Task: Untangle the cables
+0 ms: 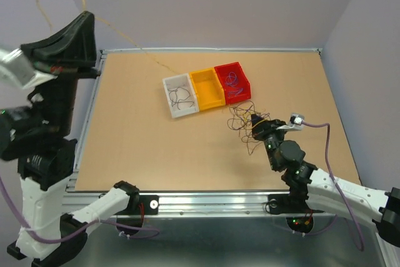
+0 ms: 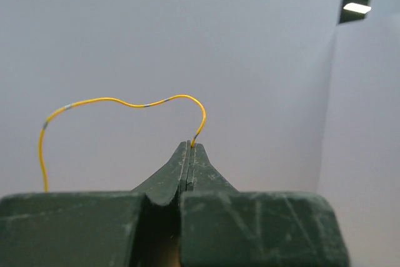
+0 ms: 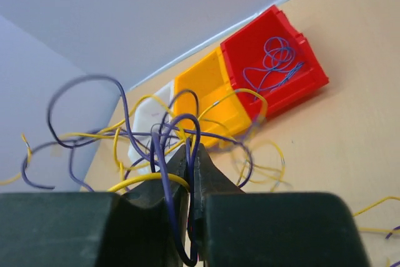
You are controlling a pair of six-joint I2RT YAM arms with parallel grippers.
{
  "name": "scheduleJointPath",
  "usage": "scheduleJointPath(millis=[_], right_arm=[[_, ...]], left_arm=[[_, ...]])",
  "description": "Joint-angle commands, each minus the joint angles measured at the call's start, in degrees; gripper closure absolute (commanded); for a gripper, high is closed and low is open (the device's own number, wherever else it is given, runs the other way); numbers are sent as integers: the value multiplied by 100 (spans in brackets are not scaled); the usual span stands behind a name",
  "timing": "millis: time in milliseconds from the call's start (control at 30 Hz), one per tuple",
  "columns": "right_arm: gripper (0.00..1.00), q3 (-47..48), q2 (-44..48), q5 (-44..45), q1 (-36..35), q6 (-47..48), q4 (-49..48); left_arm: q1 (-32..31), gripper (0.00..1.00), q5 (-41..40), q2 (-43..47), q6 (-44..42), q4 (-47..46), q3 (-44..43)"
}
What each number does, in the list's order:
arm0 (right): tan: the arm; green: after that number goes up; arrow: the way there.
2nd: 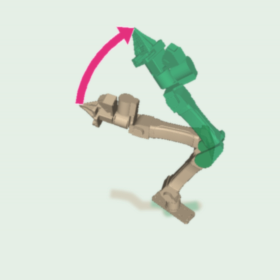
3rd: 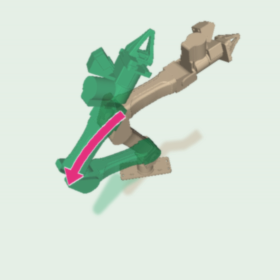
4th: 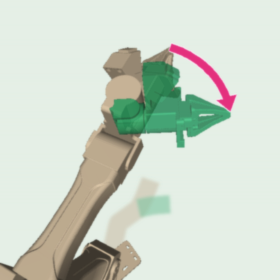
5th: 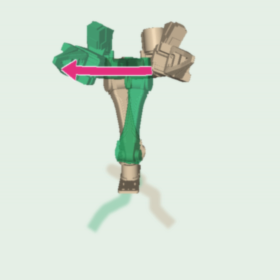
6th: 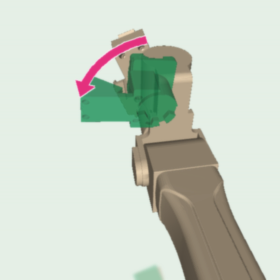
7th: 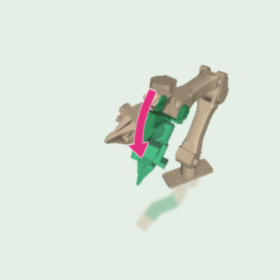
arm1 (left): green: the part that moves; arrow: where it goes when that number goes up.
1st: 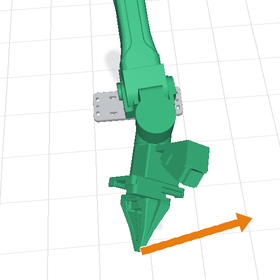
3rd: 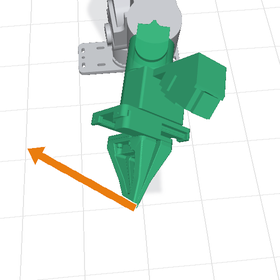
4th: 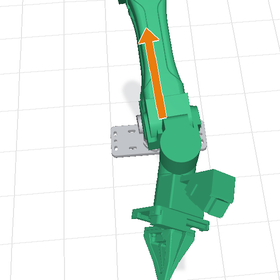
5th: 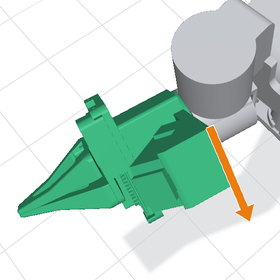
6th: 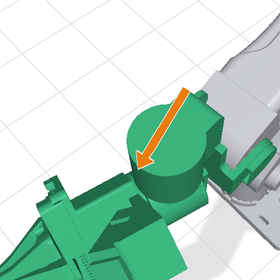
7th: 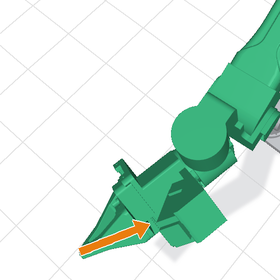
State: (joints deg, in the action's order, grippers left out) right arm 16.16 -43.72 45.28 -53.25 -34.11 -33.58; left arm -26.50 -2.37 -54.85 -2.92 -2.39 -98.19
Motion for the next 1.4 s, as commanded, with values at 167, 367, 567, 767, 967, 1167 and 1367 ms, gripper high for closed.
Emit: scheduleJointPath(millis=[167,367,567,767,967,1167,1367], right_arm=[[86,-518,1181,886,35,-35,177],[58,-474,1410,291,43,316,185],[57,-658,1753,805,34,194,185],[99,-676,2227,1273,43,124,449],[39,-518,1966,-481,43,1176,-14],[0,53,490,-2943,34,2091,-552],[0,396,-1189,-4974,26,2637,-1273]], left_arm=[[49,100,-242,115,256,-1236,186],[40,100,585,-96,169,-975,222],[40,100,-1865,-474,-23,-769,-438],[40,100,-2077,44,-148,-1343,-95],[49,100,493,141,264,-1036,335],[40,100,1994,-8,1161,-947,591],[40,100,2267,-158,1311,-991,494]])
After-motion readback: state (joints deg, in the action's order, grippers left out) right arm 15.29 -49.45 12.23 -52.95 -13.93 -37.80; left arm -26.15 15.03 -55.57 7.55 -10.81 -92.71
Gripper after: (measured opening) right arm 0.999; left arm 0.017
